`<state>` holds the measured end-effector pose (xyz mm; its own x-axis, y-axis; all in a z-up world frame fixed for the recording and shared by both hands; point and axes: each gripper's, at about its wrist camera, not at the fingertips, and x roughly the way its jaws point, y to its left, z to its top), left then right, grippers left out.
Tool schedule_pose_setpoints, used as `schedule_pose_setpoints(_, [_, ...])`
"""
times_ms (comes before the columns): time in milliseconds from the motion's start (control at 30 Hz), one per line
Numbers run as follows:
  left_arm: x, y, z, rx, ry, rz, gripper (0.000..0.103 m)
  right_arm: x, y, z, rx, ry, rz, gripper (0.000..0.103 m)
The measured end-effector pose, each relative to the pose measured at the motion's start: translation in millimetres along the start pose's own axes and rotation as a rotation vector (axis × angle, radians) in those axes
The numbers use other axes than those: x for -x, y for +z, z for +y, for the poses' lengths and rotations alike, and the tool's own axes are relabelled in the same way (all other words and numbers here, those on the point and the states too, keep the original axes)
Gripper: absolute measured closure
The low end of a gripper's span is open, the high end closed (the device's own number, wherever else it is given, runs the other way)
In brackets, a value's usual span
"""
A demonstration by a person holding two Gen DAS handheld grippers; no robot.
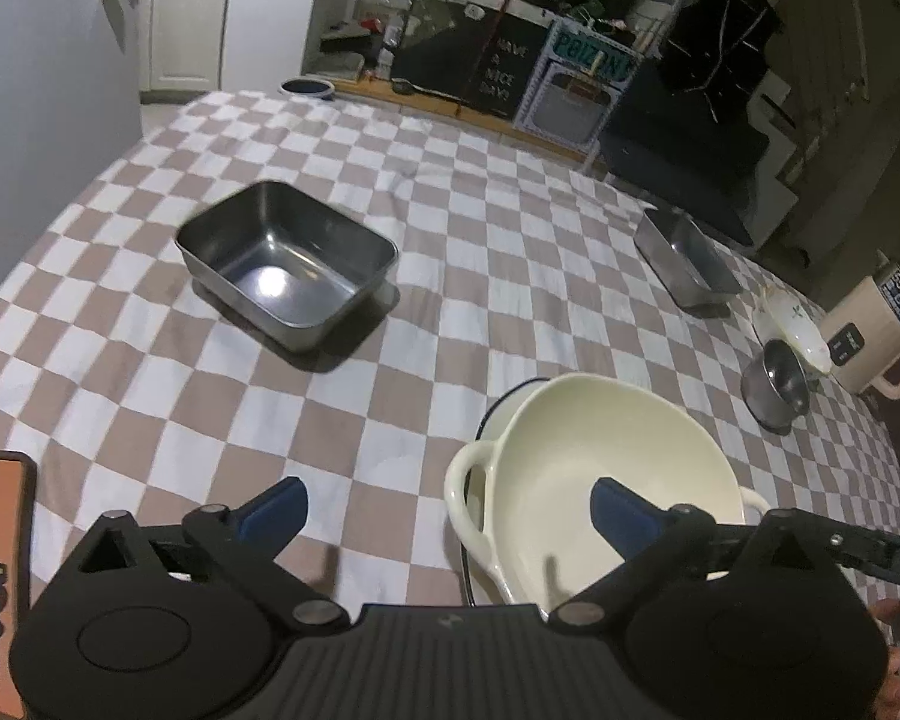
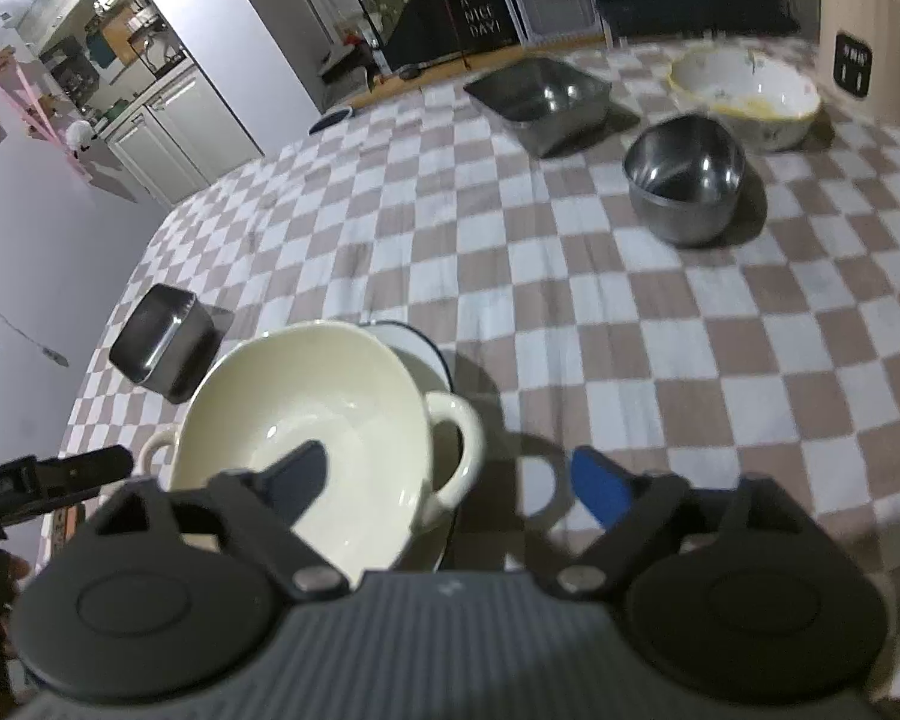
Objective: Organize plates and bowls
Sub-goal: 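Move both tools to the yellow-rimmed floral bowl beside the kettle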
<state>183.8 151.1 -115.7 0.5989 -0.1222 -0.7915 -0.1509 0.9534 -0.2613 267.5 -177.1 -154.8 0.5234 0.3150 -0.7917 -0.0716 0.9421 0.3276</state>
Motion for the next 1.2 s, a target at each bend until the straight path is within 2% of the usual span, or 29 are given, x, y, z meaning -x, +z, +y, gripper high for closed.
schedule_pose_setpoints(67, [4,2,-5,0.001,0.015,-0.008,0.002,7,1,0,0.016,-0.01,-0.03,0.001])
schedule_pose_setpoints(333, [24,11,-42,-0.036,0.044,-0.088,0.0,38,11,-9,0.047,-0.033,-0.133,0.0])
schedule_pose_setpoints(567, [34,21,-91,-0.116,-0.004,-0.16,0.0,65,28,-26,0.058,-0.086,-0.237,0.0])
schedule_pose_setpoints(800, [34,29,-141,-0.136,-0.058,-0.207,0.0,87,42,-52,0.05,-0.177,-0.324,0.0])
schedule_pose_setpoints(900, [34,31,-160,-0.154,-0.099,-0.217,0.0,93,49,-66,0.026,-0.2,-0.345,0.0])
schedule_pose_setpoints(1067, [32,30,-198,-0.167,-0.097,-0.247,0.0,98,55,-87,-0.012,-0.27,-0.353,0.0])
schedule_pose_setpoints(1200, [22,32,-229,-0.217,-0.125,-0.253,0.0,108,56,-108,-0.037,-0.31,-0.382,0.0])
